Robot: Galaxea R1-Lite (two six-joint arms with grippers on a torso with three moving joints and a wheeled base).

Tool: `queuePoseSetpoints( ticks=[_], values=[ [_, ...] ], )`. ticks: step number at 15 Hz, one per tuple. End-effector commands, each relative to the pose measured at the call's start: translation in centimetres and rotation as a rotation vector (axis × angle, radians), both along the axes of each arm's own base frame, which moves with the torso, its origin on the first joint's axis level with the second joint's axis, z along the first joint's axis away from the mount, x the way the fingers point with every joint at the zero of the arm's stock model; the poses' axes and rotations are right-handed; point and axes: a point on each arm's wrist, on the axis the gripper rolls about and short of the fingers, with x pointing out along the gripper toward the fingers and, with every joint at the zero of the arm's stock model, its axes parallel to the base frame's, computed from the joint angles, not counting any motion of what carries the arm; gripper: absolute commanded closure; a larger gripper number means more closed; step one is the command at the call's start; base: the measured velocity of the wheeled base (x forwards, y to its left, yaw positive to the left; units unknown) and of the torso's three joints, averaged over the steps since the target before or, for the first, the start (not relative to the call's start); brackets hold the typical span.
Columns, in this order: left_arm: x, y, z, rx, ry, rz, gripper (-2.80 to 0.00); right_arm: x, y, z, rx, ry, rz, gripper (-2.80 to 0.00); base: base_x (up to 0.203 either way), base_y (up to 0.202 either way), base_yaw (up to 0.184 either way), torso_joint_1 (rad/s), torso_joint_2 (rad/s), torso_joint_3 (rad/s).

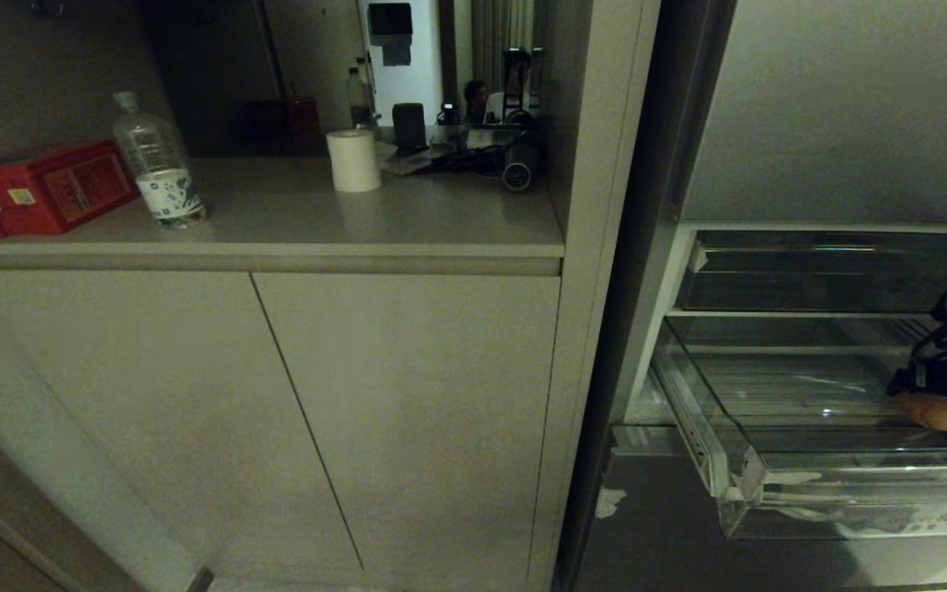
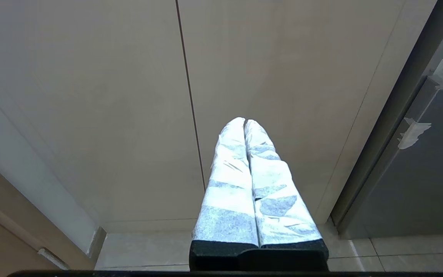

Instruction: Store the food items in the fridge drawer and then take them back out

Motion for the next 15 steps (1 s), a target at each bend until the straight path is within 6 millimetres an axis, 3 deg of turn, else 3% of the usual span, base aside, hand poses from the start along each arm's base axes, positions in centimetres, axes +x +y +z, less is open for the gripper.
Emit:
queuePoseSetpoints(
  ticks=[1, 15],
  values=[
    [0.0, 0.0, 0.0, 0.0, 0.001, 0.0, 0.0, 0.1, 0.0, -0.3, 0.004, 0.007, -0.007, -2.8, 0.0, 0.0, 0.0, 0.0, 0.0, 0.0],
    [0.0, 0.0, 0.0, 0.0, 0.001, 0.0, 0.0, 1.5, -0.8, -1.8, -0.02, 0.036, -0.055, -2.8, 0.0, 0.0, 0.0, 0.0, 0.0, 0.0]
  ],
)
